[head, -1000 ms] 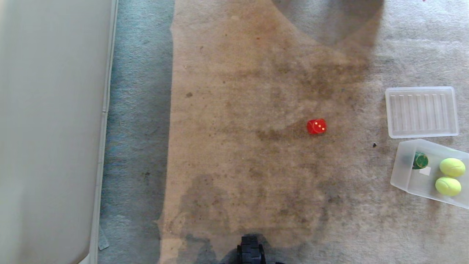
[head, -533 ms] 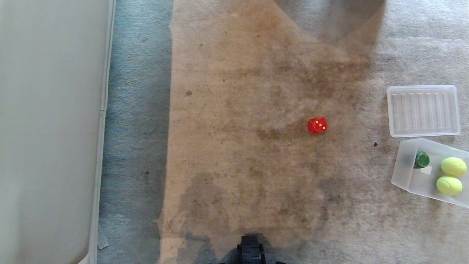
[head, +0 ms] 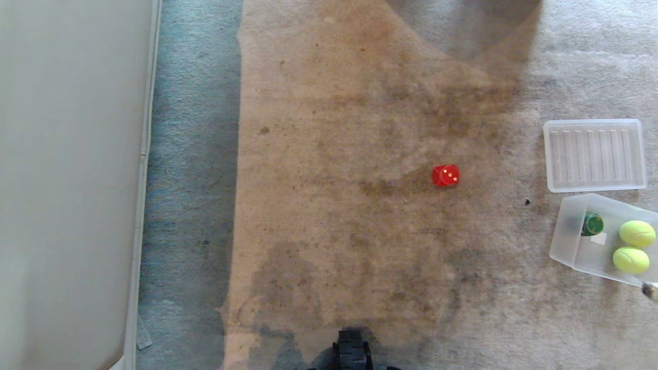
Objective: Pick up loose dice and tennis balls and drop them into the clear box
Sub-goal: Pick up toys out of the box
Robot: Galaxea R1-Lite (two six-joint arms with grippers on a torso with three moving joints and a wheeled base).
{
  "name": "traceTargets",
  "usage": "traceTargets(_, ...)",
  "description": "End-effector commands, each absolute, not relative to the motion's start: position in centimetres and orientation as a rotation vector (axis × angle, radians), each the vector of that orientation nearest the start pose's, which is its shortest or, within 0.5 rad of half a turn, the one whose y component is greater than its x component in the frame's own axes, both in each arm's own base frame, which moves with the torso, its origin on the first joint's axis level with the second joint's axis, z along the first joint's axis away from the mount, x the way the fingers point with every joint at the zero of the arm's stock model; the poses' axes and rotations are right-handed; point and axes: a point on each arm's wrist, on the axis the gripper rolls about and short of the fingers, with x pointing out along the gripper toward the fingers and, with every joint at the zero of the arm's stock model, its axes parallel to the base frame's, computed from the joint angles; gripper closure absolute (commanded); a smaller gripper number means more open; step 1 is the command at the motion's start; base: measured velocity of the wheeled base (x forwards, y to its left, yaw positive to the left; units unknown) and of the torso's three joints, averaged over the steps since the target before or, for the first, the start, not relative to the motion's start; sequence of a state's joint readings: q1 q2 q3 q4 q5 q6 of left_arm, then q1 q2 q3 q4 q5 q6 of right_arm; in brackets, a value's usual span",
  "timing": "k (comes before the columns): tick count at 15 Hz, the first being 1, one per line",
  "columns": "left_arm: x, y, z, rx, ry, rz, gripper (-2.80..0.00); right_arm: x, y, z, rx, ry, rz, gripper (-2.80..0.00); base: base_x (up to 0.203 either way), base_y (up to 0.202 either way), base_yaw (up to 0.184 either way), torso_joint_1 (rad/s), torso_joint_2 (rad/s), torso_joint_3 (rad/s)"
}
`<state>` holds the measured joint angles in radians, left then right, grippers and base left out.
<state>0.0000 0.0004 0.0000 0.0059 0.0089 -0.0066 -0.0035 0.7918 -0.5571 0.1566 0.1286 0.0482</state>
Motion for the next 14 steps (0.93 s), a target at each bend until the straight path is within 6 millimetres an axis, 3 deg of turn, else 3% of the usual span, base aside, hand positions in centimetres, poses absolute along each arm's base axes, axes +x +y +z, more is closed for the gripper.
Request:
traceTargets(1, -2.3, 0.0, 7.5, -0.006, 0.008, 0.009, 0.00, 14.7, 0.4, 19.3, 0.079, 0.538, 0.112, 0.00, 0.000, 0.000, 0.000, 0.000, 0.00, 0.000)
traceTargets(3, -2.3, 0.0, 7.5, -0.007, 0.007, 0.009, 0.00, 20.3, 1.3, 17.4, 0.066, 0.545, 0.114, 0.00, 0.000, 0.000, 0.000, 0.000, 0.00, 0.000)
traceTargets(5, -2.3, 0.0, 7.4, -0.008, 0.008, 0.009, 0.00, 24.1, 2.7, 15.5, 0.054, 0.534, 0.138, 0.00, 0.000, 0.000, 0.000, 0.000, 0.00, 0.000)
traceTargets(10, -2.3, 0.0, 7.5, -0.006, 0.006, 0.009, 0.00, 31.0, 6.6, 13.6, 0.063, 0.406, 0.213, 0.00, 0.000, 0.000, 0.000, 0.000, 0.00, 0.000)
traceTargets(11, -2.3, 0.0, 7.4, -0.008, 0.008, 0.009, 0.00, 32.1, 7.1, 13.8, 0.066, 0.352, 0.222, -2.80, 0.000, 0.000, 0.000, 0.000, 0.00, 0.000)
traceTargets(14, -2.3, 0.0, 7.5, -0.006, 0.007, 0.009, 0.00, 33.7, 7.8, 13.2, -0.064, 0.327, 0.248, -2.80, 0.000, 0.000, 0.000, 0.000, 0.00, 0.000)
